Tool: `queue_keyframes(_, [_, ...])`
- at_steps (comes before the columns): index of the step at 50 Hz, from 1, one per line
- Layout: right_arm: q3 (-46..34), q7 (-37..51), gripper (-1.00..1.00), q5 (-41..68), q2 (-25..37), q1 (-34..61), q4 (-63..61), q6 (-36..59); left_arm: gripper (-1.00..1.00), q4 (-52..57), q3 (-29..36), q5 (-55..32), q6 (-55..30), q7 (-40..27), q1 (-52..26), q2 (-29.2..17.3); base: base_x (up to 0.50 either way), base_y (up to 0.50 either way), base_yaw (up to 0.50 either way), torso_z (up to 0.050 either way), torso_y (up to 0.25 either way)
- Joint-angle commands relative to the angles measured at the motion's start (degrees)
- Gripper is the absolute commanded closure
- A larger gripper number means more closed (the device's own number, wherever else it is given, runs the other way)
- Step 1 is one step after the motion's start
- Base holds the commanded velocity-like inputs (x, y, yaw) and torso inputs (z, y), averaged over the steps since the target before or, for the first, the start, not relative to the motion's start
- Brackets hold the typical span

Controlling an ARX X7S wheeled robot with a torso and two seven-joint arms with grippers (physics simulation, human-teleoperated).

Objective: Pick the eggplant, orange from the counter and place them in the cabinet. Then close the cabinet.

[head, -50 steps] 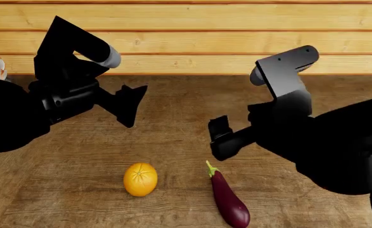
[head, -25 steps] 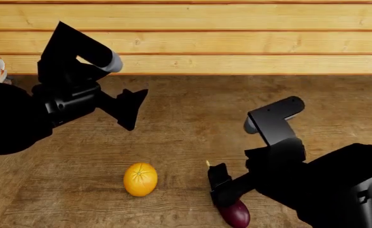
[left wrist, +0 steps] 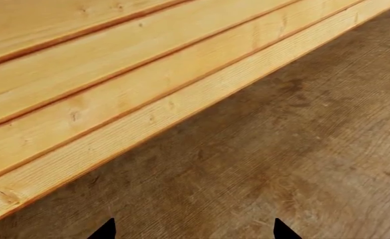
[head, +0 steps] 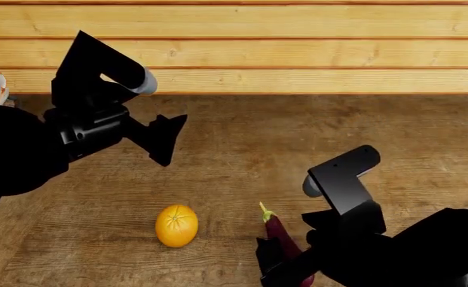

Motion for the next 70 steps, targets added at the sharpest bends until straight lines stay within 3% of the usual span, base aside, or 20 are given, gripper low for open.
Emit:
queue_keyframes(1, [-0.87,-1.05,-1.0,-0.54,0.13,-2.59,-0.28,-0.72,-1.0,0.11,0.5,-0.48,0.34,-0.29,-0.07,-0.25,0.0,0.0,0.0,0.0,0.0])
queue_keyframes(21, [-0.16,-4.98,-1.0,-2.94,-0.04,-6.64,2.66,-1.74,-1.0,0.08,1.33,-1.07,1.19,-0.69,0.04,-0.64,0.0,0.0,0.0,0.0,0.0])
queue_keyframes(22, [0.38,-5.08,1.0,-3.38,0.03,-6.67,2.51,-1.99,-1.0,0.11,1.33,-1.13,1.2,-0.74,0.06,-0.66,0.0,0.0,0.0,0.0,0.0])
queue_keyframes(36, [2.16,-6.57,1.0,-8.65,-0.02,-3.33,0.88,0.51,-1.0,0.19,1.4,-1.97,1.31,-1.41,0.17,-1.08,0.0,0.0,0.0,0.0,0.0])
queue_keyframes(48, [14.12,-13.23,1.0,-26.87,-0.66,17.96,1.69,2.6,-1.0,2.1,-0.12,-8.9,-3.14,0.02,0.04,-3.32,0.0,0.0,0.0,0.0,0.0])
queue_keyframes(57, [15.59,-15.35,1.0,-27.97,-0.23,26.13,2.78,2.78,-1.0,5.34,-0.05,-15.0,-4.76,4.36,0.99,-6.05,0.0,0.0,0.0,0.0,0.0])
queue_keyframes(70, [15.8,-12.17,1.0,-23.33,0.92,28.21,-0.61,0.84,-1.0,6.69,1.25,-17.41,-3.96,6.38,3.6,-7.72,0.0,0.0,0.0,0.0,0.0])
